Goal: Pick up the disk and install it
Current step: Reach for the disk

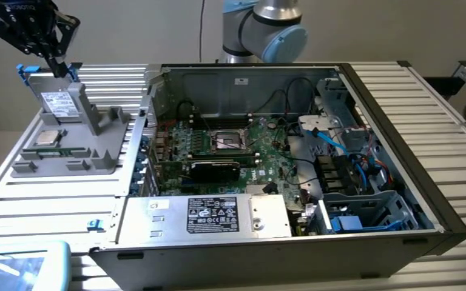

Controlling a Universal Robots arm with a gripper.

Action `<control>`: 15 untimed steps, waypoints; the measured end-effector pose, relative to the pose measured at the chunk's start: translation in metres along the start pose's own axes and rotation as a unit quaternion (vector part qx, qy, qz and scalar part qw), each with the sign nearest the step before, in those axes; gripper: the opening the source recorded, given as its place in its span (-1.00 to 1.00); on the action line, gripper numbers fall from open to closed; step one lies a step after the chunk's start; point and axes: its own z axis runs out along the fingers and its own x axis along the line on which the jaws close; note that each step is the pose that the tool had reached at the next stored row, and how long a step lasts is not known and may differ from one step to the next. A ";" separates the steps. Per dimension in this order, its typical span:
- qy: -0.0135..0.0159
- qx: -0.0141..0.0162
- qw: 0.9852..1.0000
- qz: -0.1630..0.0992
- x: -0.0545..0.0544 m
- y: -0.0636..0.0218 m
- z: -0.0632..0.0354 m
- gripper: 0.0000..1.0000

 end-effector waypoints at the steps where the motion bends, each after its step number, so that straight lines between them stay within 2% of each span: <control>1: 0.000 0.000 1.000 0.000 0.003 0.0003 -0.0001 -0.79; 7: 0.000 0.000 1.000 -0.001 0.017 0.0023 -0.0003 -0.79; 15: 0.002 0.000 1.000 -0.001 0.039 0.0111 -0.0005 -0.79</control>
